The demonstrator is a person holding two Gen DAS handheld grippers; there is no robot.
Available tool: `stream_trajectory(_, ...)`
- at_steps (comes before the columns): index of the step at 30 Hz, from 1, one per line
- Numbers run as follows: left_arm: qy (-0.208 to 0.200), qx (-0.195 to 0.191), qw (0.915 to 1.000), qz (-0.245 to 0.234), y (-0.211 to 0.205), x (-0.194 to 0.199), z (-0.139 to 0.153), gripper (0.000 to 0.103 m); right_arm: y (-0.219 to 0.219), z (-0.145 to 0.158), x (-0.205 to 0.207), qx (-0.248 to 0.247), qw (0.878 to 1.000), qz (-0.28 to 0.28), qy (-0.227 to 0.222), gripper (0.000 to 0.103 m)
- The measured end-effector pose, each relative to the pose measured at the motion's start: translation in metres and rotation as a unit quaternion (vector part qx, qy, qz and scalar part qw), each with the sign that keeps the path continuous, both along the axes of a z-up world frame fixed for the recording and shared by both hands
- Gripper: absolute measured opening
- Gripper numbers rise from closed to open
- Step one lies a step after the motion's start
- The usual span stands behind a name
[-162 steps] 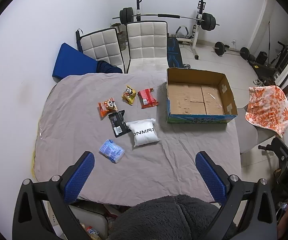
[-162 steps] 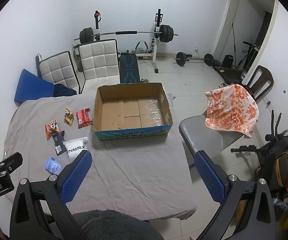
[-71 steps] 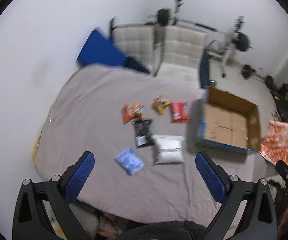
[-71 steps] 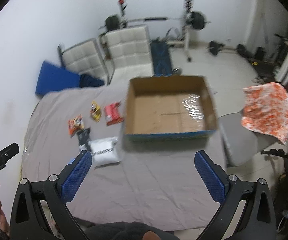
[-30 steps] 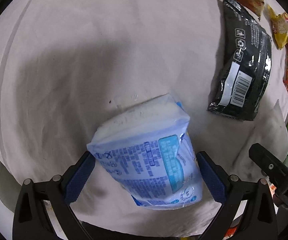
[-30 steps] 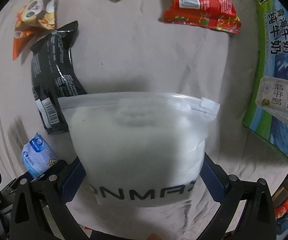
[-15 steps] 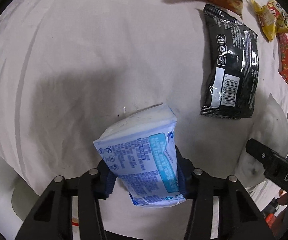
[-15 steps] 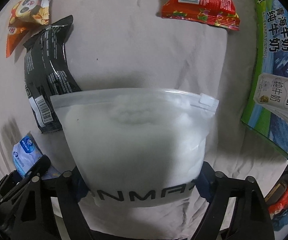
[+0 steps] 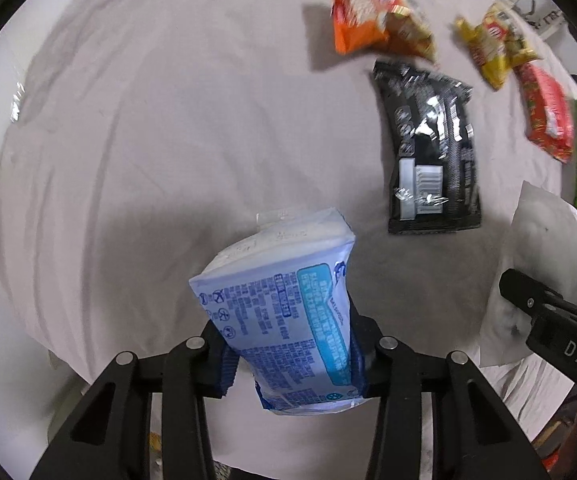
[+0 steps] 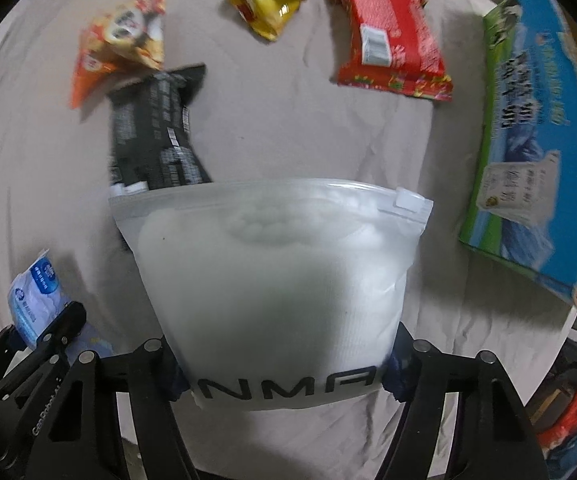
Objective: Organize soft objects
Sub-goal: 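Carry the milk pouch and ONMAX bag with both tools over the cardboard box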
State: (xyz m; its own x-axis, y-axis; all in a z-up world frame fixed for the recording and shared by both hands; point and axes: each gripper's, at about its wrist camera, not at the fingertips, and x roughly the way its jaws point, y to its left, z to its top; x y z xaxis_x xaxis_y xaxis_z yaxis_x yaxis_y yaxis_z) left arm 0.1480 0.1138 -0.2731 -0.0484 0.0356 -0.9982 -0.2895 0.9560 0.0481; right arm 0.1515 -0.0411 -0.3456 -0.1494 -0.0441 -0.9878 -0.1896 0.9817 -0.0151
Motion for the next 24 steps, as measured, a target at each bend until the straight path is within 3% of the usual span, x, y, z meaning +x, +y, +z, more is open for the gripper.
stream_trajectory(5,-0.043,0.000,0.9988,-0.022,-0.016,-0.006,0.054,0.040,-0.008,0.038,-0.023,0.028,0.999,-0.007,-0.032,0.073)
stream_trajectory(9,-0.092,-0.017,0.9944,-0.050,-0.040,-0.011,0.114,0.040,-0.023,0.082,-0.045,0.052,0.996,-0.016,-0.069,0.073)
stream_trajectory(11,-0.115,-0.022,0.9910,-0.065,-0.043,-0.011,0.124,0.040,-0.032,0.110,-0.037,0.063,0.994,-0.023,-0.086,0.073)
stream_trajectory(14,-0.150,-0.038,0.9842,-0.085,-0.057,-0.011,0.152,0.040,-0.037,0.145,-0.035,0.074,0.990,-0.039,-0.109,0.073)
stream_trajectory(20,-0.205,-0.066,0.9670,-0.136,-0.097,-0.001,0.213,0.040,-0.094,0.211,-0.022,0.096,0.980,-0.081,-0.155,0.073)
stream_trajectory(24,-0.226,-0.085,0.9560,-0.167,-0.135,0.012,0.236,0.040,-0.142,0.254,-0.018,0.105,0.971,-0.113,-0.180,0.073)
